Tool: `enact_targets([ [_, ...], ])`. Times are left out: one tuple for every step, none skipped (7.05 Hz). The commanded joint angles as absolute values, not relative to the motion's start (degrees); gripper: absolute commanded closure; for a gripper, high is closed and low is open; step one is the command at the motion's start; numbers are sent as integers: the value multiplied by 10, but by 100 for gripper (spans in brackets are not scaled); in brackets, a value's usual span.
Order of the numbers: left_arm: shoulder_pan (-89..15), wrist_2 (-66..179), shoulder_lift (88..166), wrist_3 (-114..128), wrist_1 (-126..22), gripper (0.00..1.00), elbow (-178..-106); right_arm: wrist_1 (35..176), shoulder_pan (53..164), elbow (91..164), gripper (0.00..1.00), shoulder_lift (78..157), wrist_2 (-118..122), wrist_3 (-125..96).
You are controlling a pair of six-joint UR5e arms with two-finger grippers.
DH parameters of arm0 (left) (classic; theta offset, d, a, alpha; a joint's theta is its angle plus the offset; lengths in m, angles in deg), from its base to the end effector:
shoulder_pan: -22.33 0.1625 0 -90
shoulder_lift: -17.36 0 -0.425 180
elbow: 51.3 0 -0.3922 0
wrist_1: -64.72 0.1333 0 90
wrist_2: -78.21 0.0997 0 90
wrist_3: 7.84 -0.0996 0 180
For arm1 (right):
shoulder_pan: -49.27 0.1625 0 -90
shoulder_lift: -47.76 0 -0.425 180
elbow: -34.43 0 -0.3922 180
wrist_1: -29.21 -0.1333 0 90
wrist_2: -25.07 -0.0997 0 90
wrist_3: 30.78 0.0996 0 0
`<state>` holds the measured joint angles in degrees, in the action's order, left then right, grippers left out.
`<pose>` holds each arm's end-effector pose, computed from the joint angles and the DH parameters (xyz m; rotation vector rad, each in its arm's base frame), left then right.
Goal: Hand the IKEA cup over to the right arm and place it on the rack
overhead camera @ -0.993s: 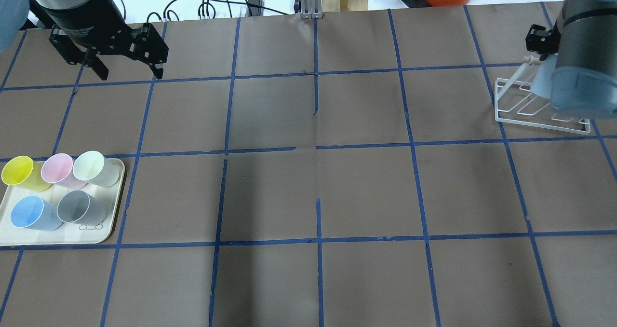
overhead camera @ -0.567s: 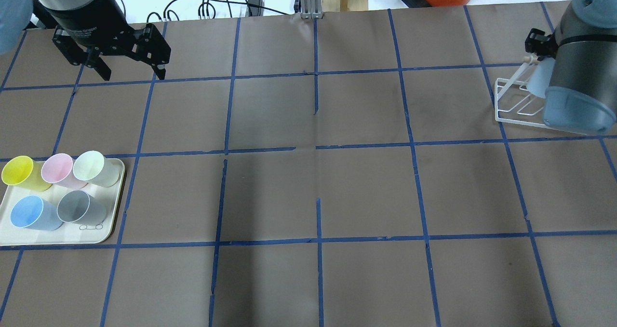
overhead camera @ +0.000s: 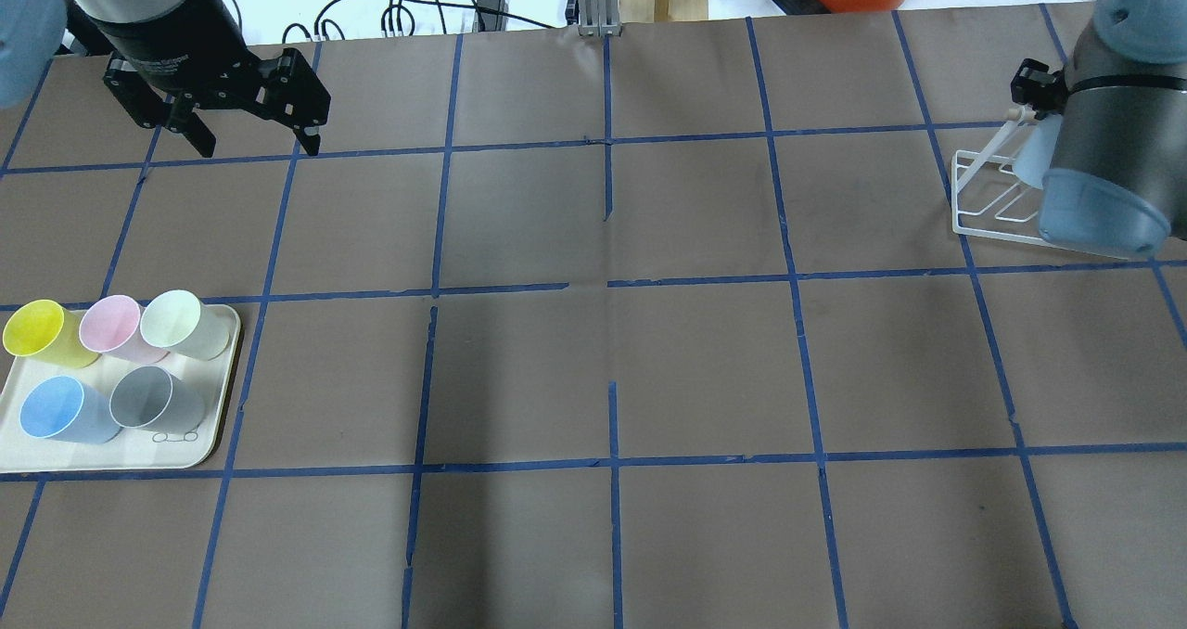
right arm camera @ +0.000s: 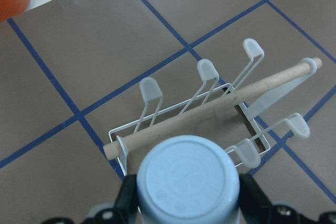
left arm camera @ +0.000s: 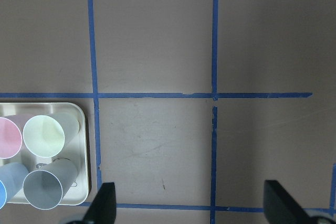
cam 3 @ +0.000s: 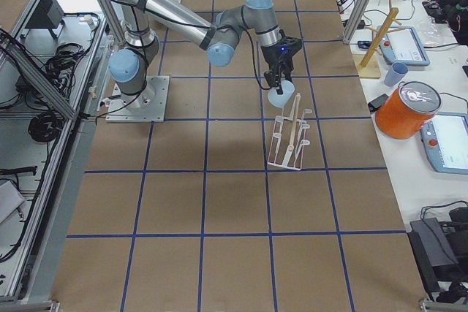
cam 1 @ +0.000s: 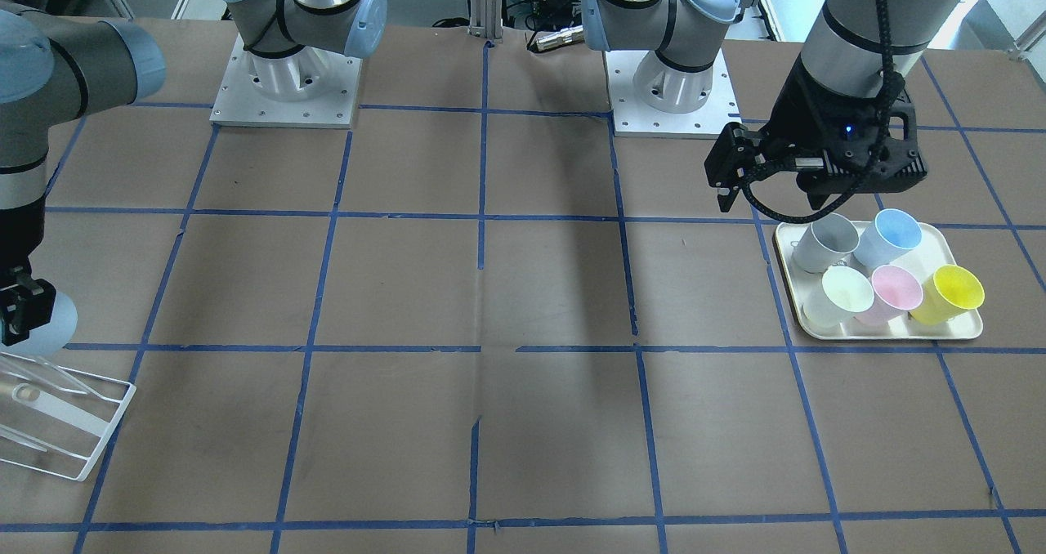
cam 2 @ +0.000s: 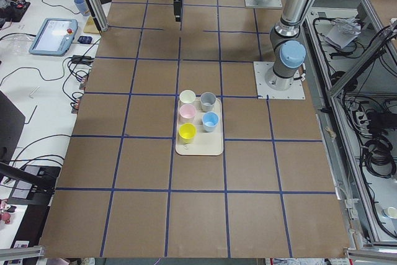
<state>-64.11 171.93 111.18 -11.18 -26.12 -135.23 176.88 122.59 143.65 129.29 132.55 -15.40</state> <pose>-0.0942 -0.5292 0.5050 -0.0071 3.0751 -0.0318 -0.0570 -0.5505 0.3681 -0.8661 -2.6056 0.7298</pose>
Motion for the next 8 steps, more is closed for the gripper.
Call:
enact_targets([
  [-641, 1719, 1110, -112, -259, 0, -1352, 1789, 1225, 1436, 97, 1287, 1328, -151],
  [-638, 1702, 1110, -112, -260, 0, -1349, 1792, 1225, 1438, 97, 1282, 1328, -151],
  [-633, 1696, 1106, -113, -268, 0, -1345, 1793, 1221, 1438, 96, 1271, 1331, -156],
  [-630, 1692, 1108, -113, -273, 0, -1340, 1793, 1214, 1439, 90, 1270, 1331, -156],
  [-629, 1680, 1110, -114, -270, 0, -1339, 1792, 1213, 1439, 58, 1269, 1331, -153],
  [-629, 1676, 1110, -114, -270, 0, -1341, 1792, 1213, 1439, 29, 1270, 1332, -151],
  [-632, 1677, 1106, -114, -269, 0, -1350, 1791, 1213, 1439, 0, 1271, 1332, -151],
  [-632, 1676, 1104, -114, -269, 0, -1351, 1791, 1213, 1439, 0, 1271, 1332, -151],
])
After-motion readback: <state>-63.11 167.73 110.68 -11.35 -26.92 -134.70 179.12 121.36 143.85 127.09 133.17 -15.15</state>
